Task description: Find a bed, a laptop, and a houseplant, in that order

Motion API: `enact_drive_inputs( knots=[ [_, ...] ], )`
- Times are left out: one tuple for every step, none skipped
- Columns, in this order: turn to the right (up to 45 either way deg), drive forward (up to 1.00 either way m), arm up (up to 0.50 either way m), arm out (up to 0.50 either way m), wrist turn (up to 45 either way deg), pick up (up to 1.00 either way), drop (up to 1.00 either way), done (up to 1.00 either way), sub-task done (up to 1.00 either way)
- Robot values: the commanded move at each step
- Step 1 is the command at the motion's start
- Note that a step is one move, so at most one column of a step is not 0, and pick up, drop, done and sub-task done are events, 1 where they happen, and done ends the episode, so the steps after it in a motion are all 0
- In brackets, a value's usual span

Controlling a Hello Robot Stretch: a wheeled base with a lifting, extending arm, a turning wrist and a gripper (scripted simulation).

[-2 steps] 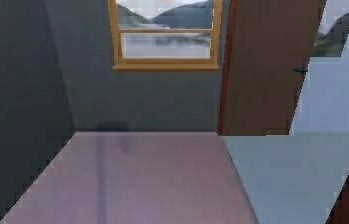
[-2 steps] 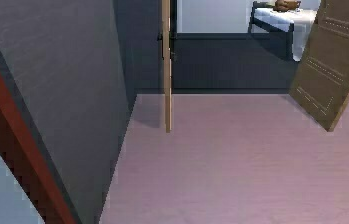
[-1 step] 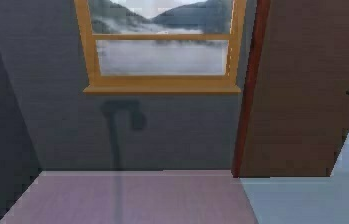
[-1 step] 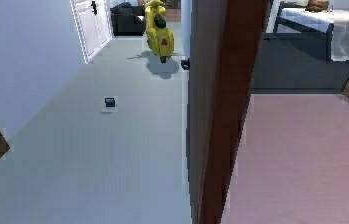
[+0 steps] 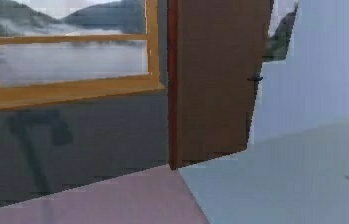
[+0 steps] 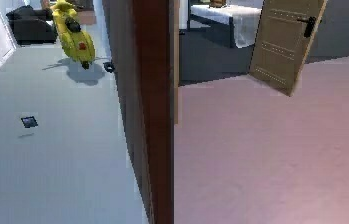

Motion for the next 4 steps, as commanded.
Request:
enact_drive_inputs(
  knots=[
    [0.0, 0.65, 0.0, 0.0, 0.0, 0.0, 0.0, 0.0, 0.0],
    [45.0, 0.0, 0.0, 0.0, 0.0, 0.0, 0.0, 0.0, 0.0],
    [24.0, 0.0, 0.0, 0.0, 0.0, 0.0, 0.0, 0.0, 0.0],
    [0.0, 0.3, 0.0, 0.0, 0.0, 0.0, 0.0, 0.0, 0.0]
  ],
)
